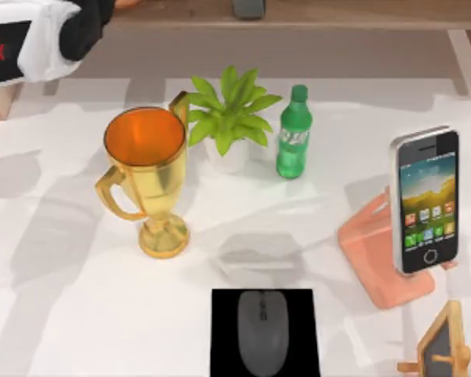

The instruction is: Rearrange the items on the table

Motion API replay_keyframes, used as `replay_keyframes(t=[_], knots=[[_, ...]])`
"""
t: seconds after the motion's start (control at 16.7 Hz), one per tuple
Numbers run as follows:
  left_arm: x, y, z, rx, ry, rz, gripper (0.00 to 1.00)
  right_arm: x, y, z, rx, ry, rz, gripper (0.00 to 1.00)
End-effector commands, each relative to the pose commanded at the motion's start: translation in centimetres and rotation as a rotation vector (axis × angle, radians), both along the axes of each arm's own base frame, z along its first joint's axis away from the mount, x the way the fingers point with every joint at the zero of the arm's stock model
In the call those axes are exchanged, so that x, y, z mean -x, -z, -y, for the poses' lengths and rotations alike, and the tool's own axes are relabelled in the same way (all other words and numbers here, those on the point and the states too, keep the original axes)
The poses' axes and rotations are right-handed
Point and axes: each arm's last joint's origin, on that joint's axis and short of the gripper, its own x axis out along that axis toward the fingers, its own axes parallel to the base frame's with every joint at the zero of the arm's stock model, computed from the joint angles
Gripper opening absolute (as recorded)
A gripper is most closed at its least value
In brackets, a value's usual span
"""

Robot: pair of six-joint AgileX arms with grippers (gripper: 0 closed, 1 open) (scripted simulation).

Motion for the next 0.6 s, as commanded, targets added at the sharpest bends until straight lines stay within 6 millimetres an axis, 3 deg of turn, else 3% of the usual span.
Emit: replay_keyframes(t=[0.24,0.6], knots=[[-0.11,0.08,-0.07,0.0,-0.002,-0.002,0.0,0.0,0.0,0.0,0.0,0.0,0.0,1.0],[-0.11,0.08,-0.07,0.0,-0.002,-0.002,0.45,0.0,0.0,0.0,0.0,0.0,0.0,1.0]])
